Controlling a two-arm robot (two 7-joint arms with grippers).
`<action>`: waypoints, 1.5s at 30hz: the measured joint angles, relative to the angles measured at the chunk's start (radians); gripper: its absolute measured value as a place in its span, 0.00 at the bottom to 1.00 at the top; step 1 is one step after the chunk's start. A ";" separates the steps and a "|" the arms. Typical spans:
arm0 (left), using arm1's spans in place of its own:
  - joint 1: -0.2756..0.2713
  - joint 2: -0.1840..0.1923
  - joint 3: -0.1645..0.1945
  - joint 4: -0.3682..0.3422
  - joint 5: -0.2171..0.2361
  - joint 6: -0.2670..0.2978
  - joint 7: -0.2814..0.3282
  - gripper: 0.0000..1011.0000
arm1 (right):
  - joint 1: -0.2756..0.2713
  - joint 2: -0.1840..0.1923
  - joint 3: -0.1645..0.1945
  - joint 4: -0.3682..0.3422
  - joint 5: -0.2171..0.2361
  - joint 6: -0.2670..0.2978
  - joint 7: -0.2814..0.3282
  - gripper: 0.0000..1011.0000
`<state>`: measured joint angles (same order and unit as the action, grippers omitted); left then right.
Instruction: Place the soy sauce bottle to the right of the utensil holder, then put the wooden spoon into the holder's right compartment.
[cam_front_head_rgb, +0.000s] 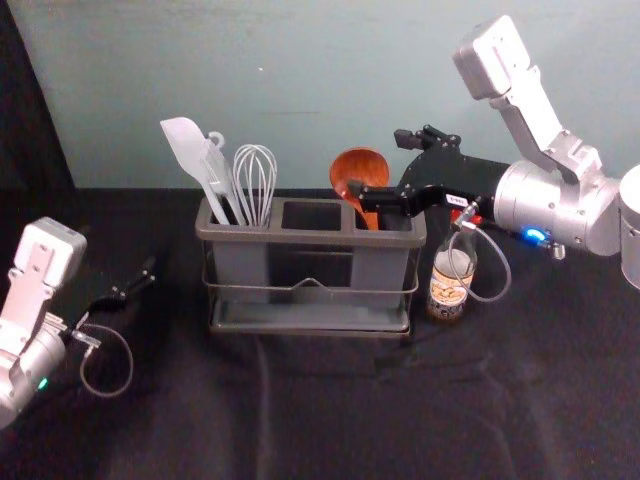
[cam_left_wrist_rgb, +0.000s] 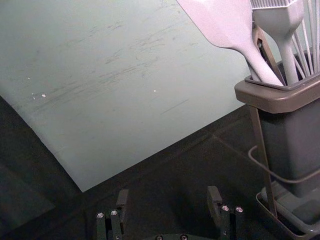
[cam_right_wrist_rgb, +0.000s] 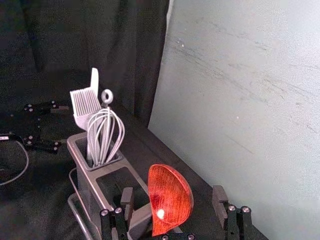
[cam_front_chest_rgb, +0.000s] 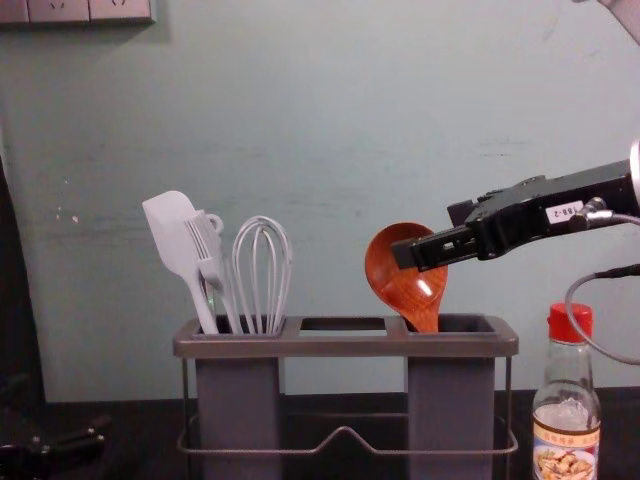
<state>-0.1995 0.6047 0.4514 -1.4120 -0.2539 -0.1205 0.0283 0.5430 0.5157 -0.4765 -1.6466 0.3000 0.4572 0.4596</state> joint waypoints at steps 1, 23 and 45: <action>0.000 0.000 0.000 0.000 0.000 0.000 0.000 1.00 | 0.000 0.000 0.000 0.000 0.000 0.000 0.000 0.99; 0.000 0.000 0.000 0.000 0.000 0.000 0.000 1.00 | -0.068 0.016 0.039 -0.132 -0.035 0.099 -0.095 0.99; 0.000 0.000 0.000 0.000 0.000 0.000 0.000 1.00 | -0.602 0.030 0.151 -0.435 -0.253 -0.261 -0.436 0.99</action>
<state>-0.1996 0.6047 0.4514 -1.4120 -0.2539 -0.1205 0.0283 -0.0588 0.5457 -0.3258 -2.0817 0.0466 0.1966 0.0233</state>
